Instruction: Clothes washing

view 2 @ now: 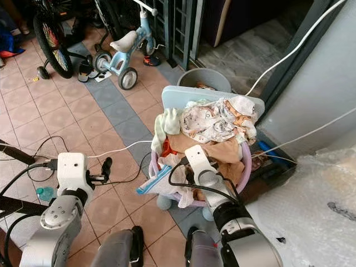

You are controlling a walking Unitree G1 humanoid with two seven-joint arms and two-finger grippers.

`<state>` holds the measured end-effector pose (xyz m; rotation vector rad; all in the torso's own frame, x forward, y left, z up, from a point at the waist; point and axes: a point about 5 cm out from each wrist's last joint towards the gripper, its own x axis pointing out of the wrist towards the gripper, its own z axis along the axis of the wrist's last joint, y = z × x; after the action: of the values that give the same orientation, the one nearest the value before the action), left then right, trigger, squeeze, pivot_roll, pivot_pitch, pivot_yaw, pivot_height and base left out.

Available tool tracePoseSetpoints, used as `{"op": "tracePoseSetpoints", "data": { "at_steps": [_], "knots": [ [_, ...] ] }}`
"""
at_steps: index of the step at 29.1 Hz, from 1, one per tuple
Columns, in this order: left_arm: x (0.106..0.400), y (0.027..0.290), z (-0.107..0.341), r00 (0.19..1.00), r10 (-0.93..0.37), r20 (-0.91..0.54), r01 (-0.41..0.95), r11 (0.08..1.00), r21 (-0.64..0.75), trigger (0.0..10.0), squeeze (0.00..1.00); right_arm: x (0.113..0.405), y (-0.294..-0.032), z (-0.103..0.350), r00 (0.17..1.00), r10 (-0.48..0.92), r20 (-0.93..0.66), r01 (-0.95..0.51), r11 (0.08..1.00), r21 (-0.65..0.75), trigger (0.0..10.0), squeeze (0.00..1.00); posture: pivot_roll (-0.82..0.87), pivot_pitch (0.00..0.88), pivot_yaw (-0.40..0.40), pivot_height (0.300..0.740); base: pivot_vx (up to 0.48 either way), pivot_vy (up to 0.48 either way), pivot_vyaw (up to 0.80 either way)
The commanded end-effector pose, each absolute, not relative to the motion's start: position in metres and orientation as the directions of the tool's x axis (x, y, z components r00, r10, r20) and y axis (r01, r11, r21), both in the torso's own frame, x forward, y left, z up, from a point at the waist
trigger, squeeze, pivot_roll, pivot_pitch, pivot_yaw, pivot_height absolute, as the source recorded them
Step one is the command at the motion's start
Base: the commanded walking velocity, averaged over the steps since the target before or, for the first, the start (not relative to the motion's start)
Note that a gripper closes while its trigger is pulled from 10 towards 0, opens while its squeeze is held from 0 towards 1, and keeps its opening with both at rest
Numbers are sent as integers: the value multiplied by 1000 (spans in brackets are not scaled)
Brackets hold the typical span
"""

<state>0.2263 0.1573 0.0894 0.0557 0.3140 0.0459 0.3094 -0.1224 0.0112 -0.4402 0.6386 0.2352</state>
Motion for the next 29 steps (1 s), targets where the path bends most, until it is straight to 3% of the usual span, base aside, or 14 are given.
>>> {"op": "tracePoseSetpoints", "data": {
  "at_steps": [1,9,11,14,17,21,29],
  "knots": [
    [226,157,91,948,58,-312,-37,997,75,10000,0,303,-123,2,753,78,-653,-362,878,-313,0,0,171,268,-3,740,0,0,0],
    [237,154,94,953,53,-298,-31,996,80,10000,0,295,-122,-7,713,127,-690,-401,881,-252,0,0,156,239,-4,740,0,0,0],
    [241,160,93,948,125,-293,-89,987,135,10000,0,294,-124,-9,707,128,-696,-393,889,-236,0,0,154,228,-7,740,0,0,0],
    [244,163,92,944,138,-301,-104,987,124,10000,0,294,-123,-9,684,135,-716,-315,941,-123,0,0,150,218,-6,740,0,0,0],
    [247,153,89,944,17,-330,2,998,58,10000,0,300,-117,-2,679,161,-716,-250,968,-19,0,0,131,190,-10,740,0,0,0],
    [250,142,80,925,-48,-377,91,991,97,10000,0,304,-118,1,686,163,-709,-235,972,-4,0,0,111,173,-7,740,0,0,0],
    [262,136,81,931,-89,-354,142,982,125,10000,0,306,-129,4,690,145,-709,-155,987,50,0,0,81,139,0,740,0,0,0]
  ]
}}
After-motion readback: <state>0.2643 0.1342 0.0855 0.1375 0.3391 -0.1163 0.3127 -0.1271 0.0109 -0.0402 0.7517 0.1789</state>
